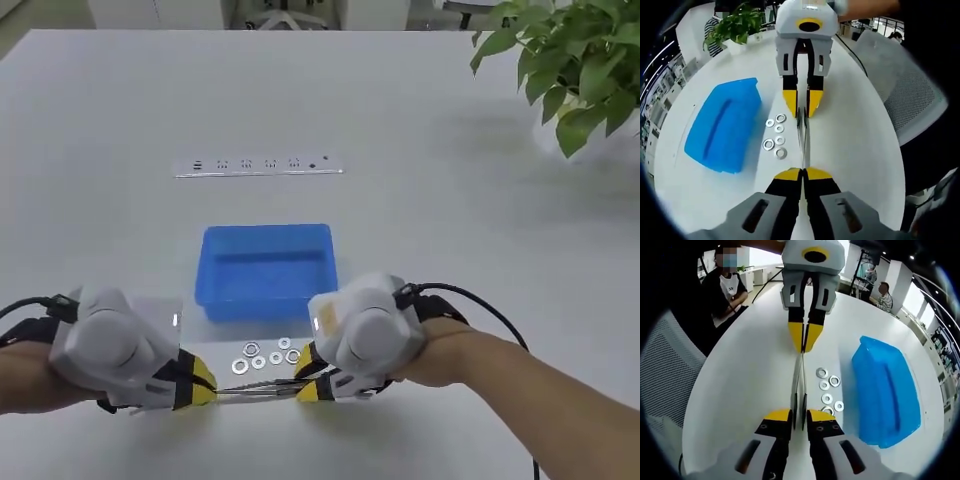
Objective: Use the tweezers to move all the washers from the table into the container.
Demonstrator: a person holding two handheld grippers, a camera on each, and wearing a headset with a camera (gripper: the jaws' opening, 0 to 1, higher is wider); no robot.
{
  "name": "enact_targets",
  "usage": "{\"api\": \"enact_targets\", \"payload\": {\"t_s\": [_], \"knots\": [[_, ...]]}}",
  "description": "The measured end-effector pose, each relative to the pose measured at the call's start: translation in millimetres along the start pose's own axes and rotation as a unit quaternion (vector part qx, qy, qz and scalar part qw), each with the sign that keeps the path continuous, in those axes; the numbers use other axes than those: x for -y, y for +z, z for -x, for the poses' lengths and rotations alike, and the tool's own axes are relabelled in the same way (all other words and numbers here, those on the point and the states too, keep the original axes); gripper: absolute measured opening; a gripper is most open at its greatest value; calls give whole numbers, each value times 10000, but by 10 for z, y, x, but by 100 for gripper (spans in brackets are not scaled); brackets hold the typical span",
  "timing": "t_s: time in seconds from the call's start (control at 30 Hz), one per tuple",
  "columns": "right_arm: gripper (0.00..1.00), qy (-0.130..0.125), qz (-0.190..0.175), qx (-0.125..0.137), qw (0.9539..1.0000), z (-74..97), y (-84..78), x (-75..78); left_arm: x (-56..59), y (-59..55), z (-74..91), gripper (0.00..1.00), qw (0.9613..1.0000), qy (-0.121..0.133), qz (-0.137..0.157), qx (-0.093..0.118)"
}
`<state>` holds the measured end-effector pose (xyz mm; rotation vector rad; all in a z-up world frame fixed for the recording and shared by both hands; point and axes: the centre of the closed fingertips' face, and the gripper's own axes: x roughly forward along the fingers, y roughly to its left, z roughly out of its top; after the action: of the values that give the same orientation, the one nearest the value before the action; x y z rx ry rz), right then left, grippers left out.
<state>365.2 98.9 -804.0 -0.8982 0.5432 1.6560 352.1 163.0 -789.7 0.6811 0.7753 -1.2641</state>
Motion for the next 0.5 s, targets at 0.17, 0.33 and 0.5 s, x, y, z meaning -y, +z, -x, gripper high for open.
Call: {"api": "enact_targets", "payload": {"t_s": [0.17, 0.33, 0.5], "knots": [[15, -21, 0, 67, 10000, -11, 67, 17, -1, 44, 49, 6, 10000, 41, 22, 17], [15, 15, 23, 91, 10000, -41, 108, 0, 13, 96, 105, 6, 10000, 35, -6, 30], [15, 23, 38, 110, 9999, -62, 137, -7, 19, 154, 151, 6, 10000, 42, -25, 60]]}}
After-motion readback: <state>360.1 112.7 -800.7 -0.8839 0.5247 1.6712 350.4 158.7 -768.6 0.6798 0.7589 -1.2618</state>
